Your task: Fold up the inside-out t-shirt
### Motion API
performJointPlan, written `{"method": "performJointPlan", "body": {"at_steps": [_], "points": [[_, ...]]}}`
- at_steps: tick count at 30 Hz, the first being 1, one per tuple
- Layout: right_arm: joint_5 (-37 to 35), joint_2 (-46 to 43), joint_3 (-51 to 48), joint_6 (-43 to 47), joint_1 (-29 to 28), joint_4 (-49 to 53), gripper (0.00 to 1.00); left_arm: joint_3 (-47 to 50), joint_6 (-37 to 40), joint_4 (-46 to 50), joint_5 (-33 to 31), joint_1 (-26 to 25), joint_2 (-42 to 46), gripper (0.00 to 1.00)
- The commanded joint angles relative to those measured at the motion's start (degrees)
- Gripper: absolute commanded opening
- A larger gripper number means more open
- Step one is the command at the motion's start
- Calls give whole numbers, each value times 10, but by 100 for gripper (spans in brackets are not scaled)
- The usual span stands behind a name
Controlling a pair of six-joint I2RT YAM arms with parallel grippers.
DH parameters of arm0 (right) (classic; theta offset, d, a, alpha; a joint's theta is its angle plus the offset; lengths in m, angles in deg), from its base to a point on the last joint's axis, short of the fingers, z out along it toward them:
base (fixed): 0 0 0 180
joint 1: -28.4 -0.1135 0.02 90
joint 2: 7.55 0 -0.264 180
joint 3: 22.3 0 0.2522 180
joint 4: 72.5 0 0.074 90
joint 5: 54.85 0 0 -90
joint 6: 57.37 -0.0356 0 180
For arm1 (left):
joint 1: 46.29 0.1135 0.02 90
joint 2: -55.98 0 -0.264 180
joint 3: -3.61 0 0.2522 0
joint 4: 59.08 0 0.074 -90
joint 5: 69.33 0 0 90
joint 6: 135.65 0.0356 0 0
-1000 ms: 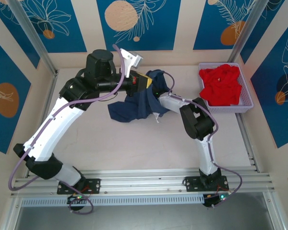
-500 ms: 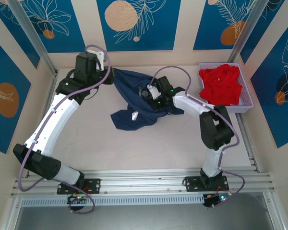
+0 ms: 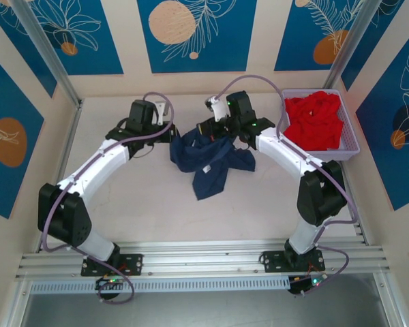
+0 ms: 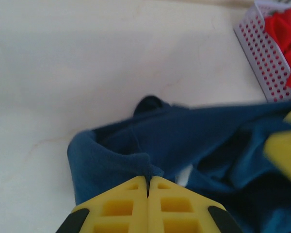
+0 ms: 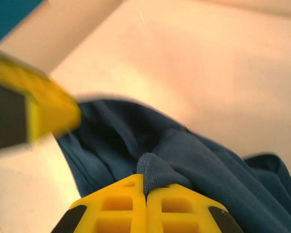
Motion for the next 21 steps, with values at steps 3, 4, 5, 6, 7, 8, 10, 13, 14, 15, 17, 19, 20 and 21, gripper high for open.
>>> {"method": "performJointPlan", "body": {"at_steps": [3,4,5,6,7,8,10,13,14,15,17,19,20,21], "points": [[89,-40,33,-87,29,-123,0,50,-64,-12,-77,24,3,0],[100,-50,29,-98,36,-134,0,70,-79,-15,-89,35,-1,0],[113,-60,19,-110,44,-149,0,94,-96,-23,-98,47,-4,0],[129,-70,7,-121,52,-164,0,117,-109,-35,-105,55,-7,0],[143,-77,-5,-132,60,-179,0,134,-115,-45,-107,59,-13,0],[157,-82,-18,-142,68,-195,0,147,-114,-54,-99,60,-21,0],[186,-85,-36,-140,77,-208,0,160,-98,-73,-47,57,-34,0],[226,-90,-53,-95,84,-177,0,177,-74,-82,-13,54,-26,23],[235,-95,-62,-75,86,-162,0,182,-66,-83,-13,54,-13,33],[248,-100,-72,-53,88,-147,0,186,-55,-85,-14,54,1,41],[262,-107,-89,-23,93,-119,0,187,-31,-94,-4,52,25,55],[276,-113,-108,-6,100,-108,0,184,-13,-119,22,46,37,68],[282,-116,-118,-5,105,-109,0,180,-6,-137,45,42,33,72],[289,-116,-128,-4,109,-112,0,169,1,-145,68,35,23,74]]}}
